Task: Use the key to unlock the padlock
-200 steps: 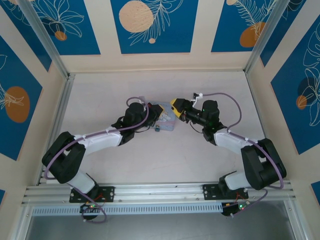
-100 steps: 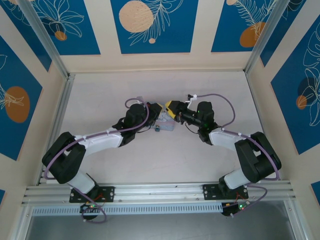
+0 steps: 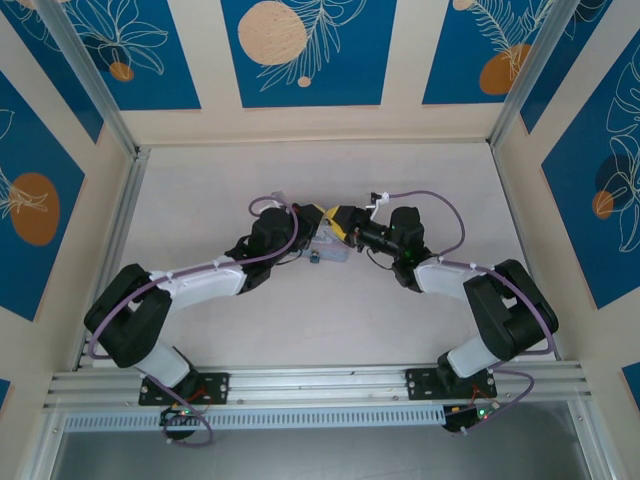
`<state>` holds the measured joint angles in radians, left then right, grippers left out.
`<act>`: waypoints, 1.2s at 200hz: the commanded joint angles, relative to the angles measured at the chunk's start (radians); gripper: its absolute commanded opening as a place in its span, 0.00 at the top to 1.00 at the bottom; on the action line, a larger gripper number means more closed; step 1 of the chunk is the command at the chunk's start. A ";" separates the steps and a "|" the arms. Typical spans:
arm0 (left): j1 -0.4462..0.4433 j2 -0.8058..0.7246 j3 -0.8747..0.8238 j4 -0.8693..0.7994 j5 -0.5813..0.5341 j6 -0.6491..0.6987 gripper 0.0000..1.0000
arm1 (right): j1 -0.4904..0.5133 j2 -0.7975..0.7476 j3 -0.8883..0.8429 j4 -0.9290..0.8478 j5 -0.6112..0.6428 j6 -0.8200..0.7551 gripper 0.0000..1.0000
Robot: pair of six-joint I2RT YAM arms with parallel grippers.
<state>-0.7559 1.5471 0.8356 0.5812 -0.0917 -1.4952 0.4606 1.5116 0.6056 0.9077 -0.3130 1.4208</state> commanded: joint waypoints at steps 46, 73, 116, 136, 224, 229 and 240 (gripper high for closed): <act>-0.013 -0.010 -0.009 0.036 -0.029 -0.017 1.00 | 0.009 0.030 -0.013 0.044 0.027 0.009 0.73; -0.015 -0.012 -0.013 0.036 -0.032 -0.018 1.00 | 0.009 0.036 -0.009 0.048 0.031 0.015 0.77; -0.018 -0.014 -0.024 0.039 -0.040 -0.023 1.00 | 0.009 0.047 -0.001 0.072 0.022 0.029 0.84; -0.017 -0.012 -0.024 0.039 -0.043 -0.025 1.00 | 0.009 0.050 -0.002 0.082 0.016 0.034 0.87; -0.022 -0.006 -0.029 0.046 -0.059 -0.029 1.00 | 0.014 0.058 -0.005 0.114 0.009 0.056 0.83; -0.023 -0.009 -0.030 0.046 -0.060 -0.030 1.00 | 0.015 0.058 -0.005 0.115 0.008 0.058 0.82; -0.024 -0.008 -0.030 0.046 -0.064 -0.029 1.00 | 0.016 0.058 -0.007 0.119 0.010 0.061 0.82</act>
<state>-0.7650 1.5471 0.8196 0.5991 -0.1326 -1.5139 0.4660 1.5620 0.6056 0.9867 -0.3065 1.4773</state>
